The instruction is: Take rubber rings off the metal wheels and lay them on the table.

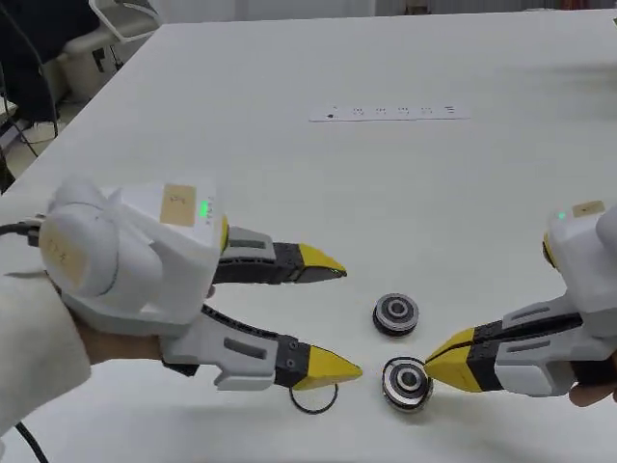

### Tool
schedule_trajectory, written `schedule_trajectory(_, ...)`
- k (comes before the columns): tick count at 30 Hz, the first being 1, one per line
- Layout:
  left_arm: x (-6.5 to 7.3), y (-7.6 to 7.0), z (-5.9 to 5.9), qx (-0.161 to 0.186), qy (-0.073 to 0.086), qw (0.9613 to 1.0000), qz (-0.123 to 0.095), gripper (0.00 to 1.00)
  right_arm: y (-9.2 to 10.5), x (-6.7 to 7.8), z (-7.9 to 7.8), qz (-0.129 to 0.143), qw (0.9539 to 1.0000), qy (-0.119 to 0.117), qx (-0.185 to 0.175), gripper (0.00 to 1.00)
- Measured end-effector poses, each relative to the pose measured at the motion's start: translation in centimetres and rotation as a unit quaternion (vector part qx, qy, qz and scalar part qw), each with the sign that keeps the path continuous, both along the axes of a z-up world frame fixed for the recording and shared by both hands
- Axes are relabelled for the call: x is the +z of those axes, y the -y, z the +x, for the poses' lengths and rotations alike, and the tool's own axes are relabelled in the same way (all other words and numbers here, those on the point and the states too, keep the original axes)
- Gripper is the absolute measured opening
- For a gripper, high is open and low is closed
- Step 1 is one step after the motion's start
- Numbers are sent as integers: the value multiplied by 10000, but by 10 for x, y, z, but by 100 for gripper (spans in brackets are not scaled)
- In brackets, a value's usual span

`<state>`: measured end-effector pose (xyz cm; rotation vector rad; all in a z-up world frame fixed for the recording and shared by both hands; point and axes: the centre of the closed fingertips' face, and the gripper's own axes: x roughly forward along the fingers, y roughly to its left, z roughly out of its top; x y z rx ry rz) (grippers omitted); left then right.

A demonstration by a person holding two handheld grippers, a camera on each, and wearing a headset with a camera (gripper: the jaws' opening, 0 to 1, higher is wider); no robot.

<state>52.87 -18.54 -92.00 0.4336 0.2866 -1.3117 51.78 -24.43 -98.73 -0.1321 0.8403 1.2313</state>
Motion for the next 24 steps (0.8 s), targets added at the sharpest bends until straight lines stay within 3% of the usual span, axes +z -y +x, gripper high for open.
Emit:
schedule_trajectory(7, 12, -28, 5, 407, 188, 9990, 89, 75, 3, 3, -1, -60, 9999, 70, 62, 0)
schedule_trajectory(12, 21, -46, 6, 701, 261, 9972, 32, 78, 5, 7, -3, -74, 9999, 115, 101, 0)
schedule_trajectory(16, 22, -57, 3, 902, 184, 9957, -34, 81, 6, 10, -3, -73, 9998, 159, 112, 0)
schedule_trajectory(20, 17, -72, -1, 1087, 202, 9939, 58, 83, 9, 12, -3, -103, 9996, 227, 92, 0)
schedule_trajectory(24, 15, -83, -7, 1347, 56, 9908, -131, 84, 9, 20, -1, -52, 9996, 284, 63, 0)
